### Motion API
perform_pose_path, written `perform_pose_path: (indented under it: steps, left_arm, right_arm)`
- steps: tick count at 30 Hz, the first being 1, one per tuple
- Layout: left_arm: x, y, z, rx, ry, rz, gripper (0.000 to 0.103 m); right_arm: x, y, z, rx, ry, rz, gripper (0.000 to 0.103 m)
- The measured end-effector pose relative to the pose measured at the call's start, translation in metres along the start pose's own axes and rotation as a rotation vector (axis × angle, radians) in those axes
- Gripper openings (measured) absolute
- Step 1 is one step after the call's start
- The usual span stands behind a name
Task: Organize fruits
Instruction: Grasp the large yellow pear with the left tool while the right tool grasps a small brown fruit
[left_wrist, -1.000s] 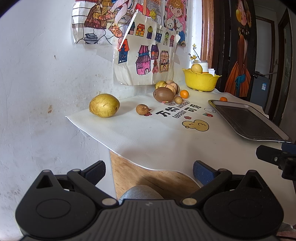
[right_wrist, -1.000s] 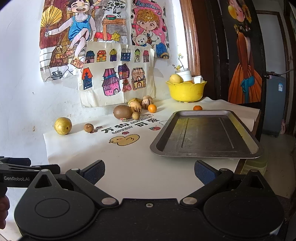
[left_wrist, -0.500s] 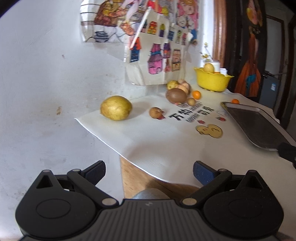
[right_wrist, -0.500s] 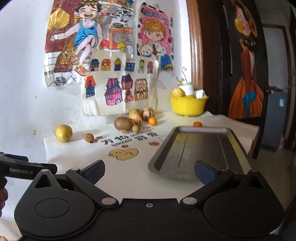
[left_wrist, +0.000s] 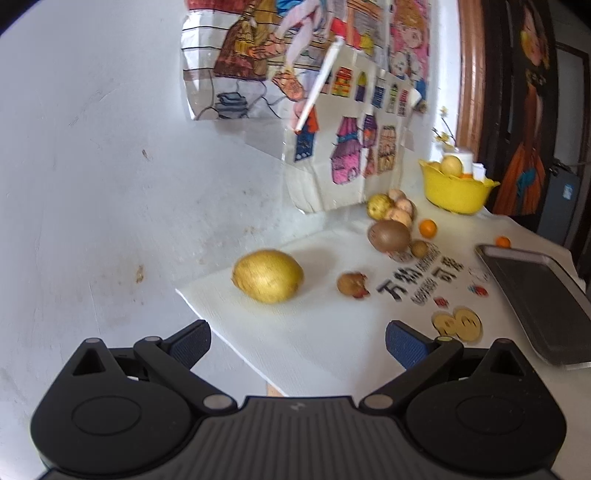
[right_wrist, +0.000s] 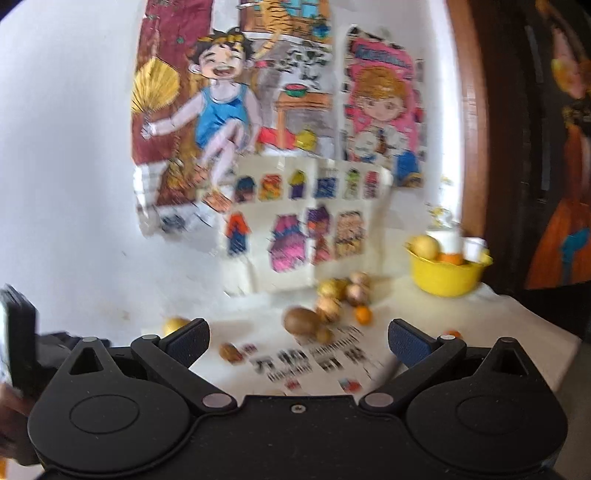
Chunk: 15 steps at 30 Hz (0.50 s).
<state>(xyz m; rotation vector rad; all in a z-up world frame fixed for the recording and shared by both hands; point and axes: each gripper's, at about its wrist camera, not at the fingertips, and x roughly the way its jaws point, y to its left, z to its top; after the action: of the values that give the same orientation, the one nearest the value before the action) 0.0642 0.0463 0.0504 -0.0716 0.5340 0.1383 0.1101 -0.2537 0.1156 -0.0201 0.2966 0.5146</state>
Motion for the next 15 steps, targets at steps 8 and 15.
perform_pose_path:
  steps: [8,15]
  left_arm:
    - [0.037,0.017,0.023,0.004,-0.002,0.014,0.103]
    - [0.069,0.049,0.030,-0.040,0.024,-0.026,0.103]
  right_arm:
    - [0.087,-0.002,0.067,0.066,0.028,0.207,0.103]
    - [0.154,0.001,0.042,-0.045,0.066,0.337,0.103]
